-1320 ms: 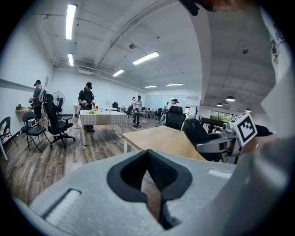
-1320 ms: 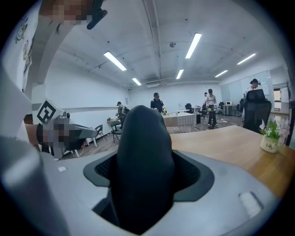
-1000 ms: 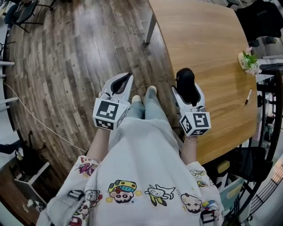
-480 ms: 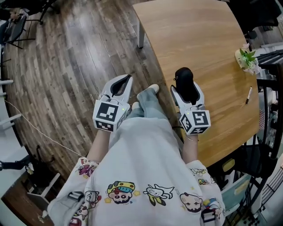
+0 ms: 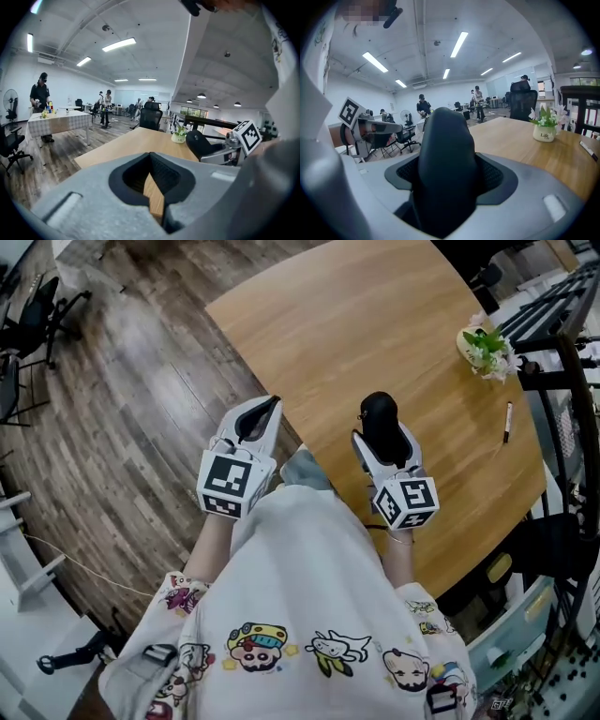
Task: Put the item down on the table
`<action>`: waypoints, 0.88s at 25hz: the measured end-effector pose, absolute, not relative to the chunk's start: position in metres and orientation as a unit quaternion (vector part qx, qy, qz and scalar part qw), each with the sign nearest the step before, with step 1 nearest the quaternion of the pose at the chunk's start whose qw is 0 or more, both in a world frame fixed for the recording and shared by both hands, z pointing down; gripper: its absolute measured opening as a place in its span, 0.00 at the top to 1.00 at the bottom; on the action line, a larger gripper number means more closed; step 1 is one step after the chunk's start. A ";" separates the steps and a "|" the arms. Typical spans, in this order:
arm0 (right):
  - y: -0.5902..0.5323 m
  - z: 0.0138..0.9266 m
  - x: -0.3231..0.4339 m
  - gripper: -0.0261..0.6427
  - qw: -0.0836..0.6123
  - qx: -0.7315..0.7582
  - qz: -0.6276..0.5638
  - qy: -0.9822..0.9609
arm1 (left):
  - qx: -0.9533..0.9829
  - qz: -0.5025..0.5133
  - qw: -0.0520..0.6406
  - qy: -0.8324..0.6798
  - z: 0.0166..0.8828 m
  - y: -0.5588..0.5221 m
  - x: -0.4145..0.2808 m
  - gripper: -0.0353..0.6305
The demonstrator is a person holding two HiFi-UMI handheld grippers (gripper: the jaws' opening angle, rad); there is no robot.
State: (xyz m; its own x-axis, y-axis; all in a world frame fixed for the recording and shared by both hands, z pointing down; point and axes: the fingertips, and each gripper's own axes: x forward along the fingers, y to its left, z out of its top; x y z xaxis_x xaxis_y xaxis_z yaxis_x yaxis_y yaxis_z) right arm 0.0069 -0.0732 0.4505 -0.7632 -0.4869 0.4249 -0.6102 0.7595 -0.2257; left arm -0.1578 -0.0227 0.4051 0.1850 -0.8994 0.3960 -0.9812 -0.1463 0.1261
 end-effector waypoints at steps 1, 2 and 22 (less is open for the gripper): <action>-0.080 0.450 0.012 0.43 0.168 0.308 0.183 -0.918 | 0.755 0.117 0.178 -0.620 0.404 -0.033 -0.154 0.95; -0.086 0.450 0.017 0.43 0.164 0.320 0.188 -0.914 | 0.762 0.120 0.176 -0.611 0.402 -0.043 -0.151 0.95; -0.110 0.445 0.154 0.43 0.137 0.572 0.202 -0.783 | 0.899 0.151 0.112 -0.397 0.381 -0.156 -0.040 0.95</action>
State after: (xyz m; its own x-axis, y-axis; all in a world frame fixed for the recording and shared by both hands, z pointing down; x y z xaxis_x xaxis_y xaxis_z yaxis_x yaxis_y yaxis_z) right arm 0.1539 -0.1100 0.4453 -0.3090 -0.8401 0.4458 -0.9509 0.2648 -0.1602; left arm -0.0400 -0.1557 0.3812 0.6397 -0.6792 0.3599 -0.7466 -0.6603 0.0808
